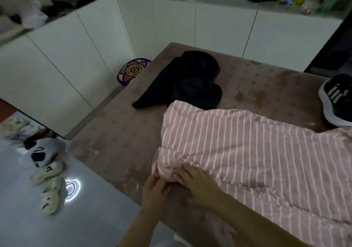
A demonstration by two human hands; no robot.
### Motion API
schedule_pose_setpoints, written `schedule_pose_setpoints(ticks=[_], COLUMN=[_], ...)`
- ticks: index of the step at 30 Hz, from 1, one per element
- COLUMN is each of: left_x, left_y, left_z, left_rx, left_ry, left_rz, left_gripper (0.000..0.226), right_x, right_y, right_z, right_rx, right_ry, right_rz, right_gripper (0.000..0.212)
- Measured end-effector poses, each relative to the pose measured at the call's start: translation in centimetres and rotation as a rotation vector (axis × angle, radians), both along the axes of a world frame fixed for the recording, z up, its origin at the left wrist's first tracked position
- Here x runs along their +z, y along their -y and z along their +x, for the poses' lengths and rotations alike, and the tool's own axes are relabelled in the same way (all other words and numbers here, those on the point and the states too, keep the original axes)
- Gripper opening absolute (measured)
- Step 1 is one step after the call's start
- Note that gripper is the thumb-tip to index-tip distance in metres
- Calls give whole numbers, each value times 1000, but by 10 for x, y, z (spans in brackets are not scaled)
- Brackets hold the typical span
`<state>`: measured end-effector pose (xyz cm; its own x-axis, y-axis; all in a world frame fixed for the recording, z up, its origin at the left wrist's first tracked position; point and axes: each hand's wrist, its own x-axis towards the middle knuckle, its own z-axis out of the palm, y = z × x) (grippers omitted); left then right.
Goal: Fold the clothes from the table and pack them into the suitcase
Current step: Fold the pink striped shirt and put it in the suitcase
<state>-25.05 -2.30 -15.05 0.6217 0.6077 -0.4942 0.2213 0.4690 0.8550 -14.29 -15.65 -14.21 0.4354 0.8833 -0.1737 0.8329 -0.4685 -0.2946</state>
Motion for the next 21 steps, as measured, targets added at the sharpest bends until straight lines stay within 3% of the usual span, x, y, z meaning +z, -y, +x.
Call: schedule_pose_setpoints(ticks=[2,4,7,9,11,13,15,17,21], left_x=[0,-1,9,14,7,-2,-11,-12,-7], left_y=[-7,-21,-42,-53,-61,-70,-78,-78,-78], left_z=[-1,2,13,12,6,-7,-18,-18,4], left_rx=[85,82,14,-146,-333,-417,-409,-373,-444], left_ry=[81,68,39,81,47,-118,-240,-286,-409], left_rz=[-99,-5,449,759,925,969,975,953,969], left_gripper=[16,6,13,10,24,44,47,32,52], right_x=[-12,-22,-27,-26,-26,-26,-20,-14,-4], right_y=[7,16,25,28,30,33,34,31,16], right_z=[-5,-3,-2,-4,-6,-9,-9,-4,8], right_rx=[-28,-31,-10,10,25,54,21,-105,-419], right_ry=[60,133,285,321,315,275,234,244,180], right_rz=[85,240,346,359,328,233,213,267,93], right_gripper=[60,40,42,40,37,39,44,38,36])
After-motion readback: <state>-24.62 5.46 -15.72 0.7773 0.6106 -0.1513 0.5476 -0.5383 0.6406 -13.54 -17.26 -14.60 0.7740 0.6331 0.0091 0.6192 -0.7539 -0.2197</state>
